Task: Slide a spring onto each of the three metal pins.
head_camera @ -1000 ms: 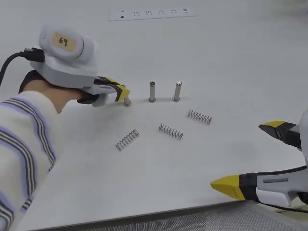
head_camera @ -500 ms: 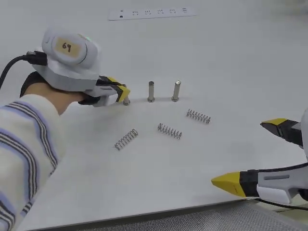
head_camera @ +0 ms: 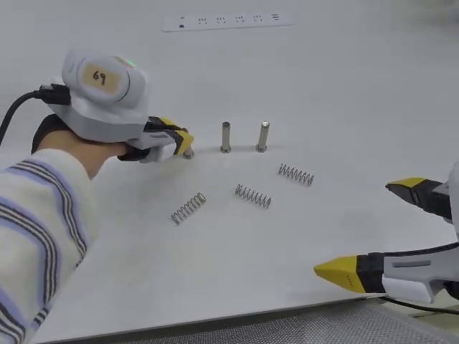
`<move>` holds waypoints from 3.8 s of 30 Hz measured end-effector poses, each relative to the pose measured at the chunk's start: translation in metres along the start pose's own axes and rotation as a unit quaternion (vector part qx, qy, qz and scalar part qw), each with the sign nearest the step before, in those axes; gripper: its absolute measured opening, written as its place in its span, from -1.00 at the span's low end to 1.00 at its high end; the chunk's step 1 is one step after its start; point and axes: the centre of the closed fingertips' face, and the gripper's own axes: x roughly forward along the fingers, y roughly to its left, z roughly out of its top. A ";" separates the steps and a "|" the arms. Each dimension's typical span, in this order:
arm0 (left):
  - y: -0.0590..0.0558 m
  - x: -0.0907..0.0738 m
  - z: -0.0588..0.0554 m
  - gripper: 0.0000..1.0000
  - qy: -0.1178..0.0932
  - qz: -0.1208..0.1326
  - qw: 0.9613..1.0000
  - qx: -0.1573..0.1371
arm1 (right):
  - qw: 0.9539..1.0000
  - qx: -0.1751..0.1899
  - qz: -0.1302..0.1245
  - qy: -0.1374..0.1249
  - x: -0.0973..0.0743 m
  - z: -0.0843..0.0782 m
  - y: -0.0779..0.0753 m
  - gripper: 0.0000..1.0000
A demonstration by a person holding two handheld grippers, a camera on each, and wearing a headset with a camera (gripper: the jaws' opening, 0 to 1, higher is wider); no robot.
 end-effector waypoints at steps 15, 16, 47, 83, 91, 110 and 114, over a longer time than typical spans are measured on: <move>-0.003 -0.001 0.000 -0.98 0.008 0.006 1.000 0.010 | 1.000 -0.007 0.008 0.005 -0.001 -0.003 0.002 0.88; -0.004 -0.002 0.001 -0.98 0.008 0.006 1.000 0.011 | 1.000 -0.008 0.009 0.006 -0.001 -0.003 0.003 0.89; -0.015 -0.013 -0.008 -0.88 0.025 -0.006 0.999 0.028 | 1.000 -0.011 0.017 0.006 0.000 -0.001 0.010 0.87; -0.055 -0.050 -0.026 -0.31 -0.026 -0.064 0.998 0.004 | 1.000 -0.004 0.016 -0.001 0.000 0.003 0.005 0.99; -0.065 -0.056 -0.041 -0.34 -0.014 -0.075 0.997 0.000 | 1.000 -0.004 0.010 -0.010 -0.002 0.009 0.002 0.99; -0.078 -0.060 -0.064 -0.44 0.012 -0.077 0.997 -0.014 | 0.999 -0.024 0.013 -0.026 -0.001 0.021 0.004 0.98; -0.080 -0.059 -0.070 -0.48 0.021 -0.077 0.997 -0.011 | 0.999 -0.025 0.012 -0.025 -0.001 0.020 0.003 0.97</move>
